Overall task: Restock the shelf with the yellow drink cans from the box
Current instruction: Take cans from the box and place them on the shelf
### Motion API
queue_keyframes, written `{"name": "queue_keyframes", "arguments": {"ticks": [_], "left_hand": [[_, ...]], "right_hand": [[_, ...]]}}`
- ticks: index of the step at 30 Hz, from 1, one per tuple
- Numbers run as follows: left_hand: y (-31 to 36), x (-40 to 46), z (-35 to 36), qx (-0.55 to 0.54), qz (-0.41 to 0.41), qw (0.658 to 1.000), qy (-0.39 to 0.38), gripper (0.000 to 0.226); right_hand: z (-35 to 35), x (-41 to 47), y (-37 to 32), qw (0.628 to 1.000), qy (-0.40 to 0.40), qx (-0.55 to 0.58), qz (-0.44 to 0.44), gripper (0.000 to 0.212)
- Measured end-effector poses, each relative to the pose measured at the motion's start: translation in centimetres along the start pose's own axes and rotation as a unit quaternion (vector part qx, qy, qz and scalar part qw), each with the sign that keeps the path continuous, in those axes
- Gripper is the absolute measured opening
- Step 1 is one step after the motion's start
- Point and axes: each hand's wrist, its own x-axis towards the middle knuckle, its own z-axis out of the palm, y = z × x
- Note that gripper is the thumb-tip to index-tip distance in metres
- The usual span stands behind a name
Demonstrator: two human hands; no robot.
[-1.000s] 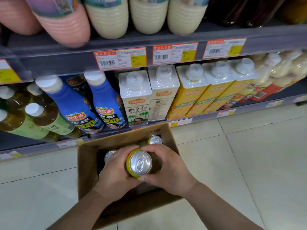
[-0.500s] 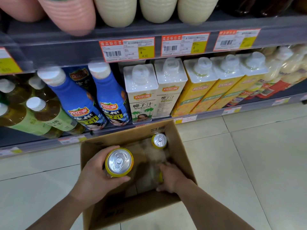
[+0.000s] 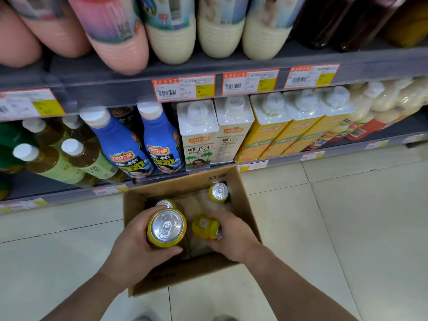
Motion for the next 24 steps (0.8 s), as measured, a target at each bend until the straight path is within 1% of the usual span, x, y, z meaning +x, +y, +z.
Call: {"name": "queue_keyframes", "arguments": {"ticks": [2,6,9,11,13,16,19,22,24], "left_hand": [[2.5,-1.1,-1.3,-0.008,-0.003,1.0,0.003,0.085],[8.7,-3.7,-5.0,-0.023,-0.018,1.0,0.005,0.08],[13.6,-5.6,-8.7,-0.023,-0.019,0.999,0.011,0.08],[17.4,-7.0,-11.6,-0.023,-0.009,1.0,0.017,0.078],[21.7,-8.7,-14.6,-0.021,0.012,0.999,0.031,0.079],[27.2,-11.8,-19.2,-0.014,0.016,0.998,0.057,0.077],[31.1,-15.7,-23.9,-0.017,0.003,0.995,0.095,0.081],[34.4,-20.1,-28.7,-0.014,0.011,0.987,0.158,0.073],[35.6,-22.1,-31.2,-0.019,0.012,0.982,0.189,0.07]], "right_hand": [[-2.3,-2.5,-2.6,1.0,0.019,0.01,-0.011,0.069],[-6.8,-7.8,-8.3,0.996,0.074,0.049,-0.012,0.065],[-10.5,-12.0,-12.6,0.99,0.108,0.081,-0.024,0.073],[-13.2,-15.1,-15.8,0.986,0.133,0.093,-0.041,0.075],[-16.1,-18.0,-19.3,0.981,0.159,0.098,-0.058,0.071],[-20.7,-22.7,-24.9,0.976,0.172,0.086,-0.098,0.066],[-25.1,-27.5,-31.2,0.973,0.169,0.055,-0.148,0.065],[-28.2,-32.2,-37.5,0.963,0.17,0.029,-0.207,0.069],[-29.3,-34.2,-40.6,0.956,0.178,0.019,-0.231,0.062]]}}
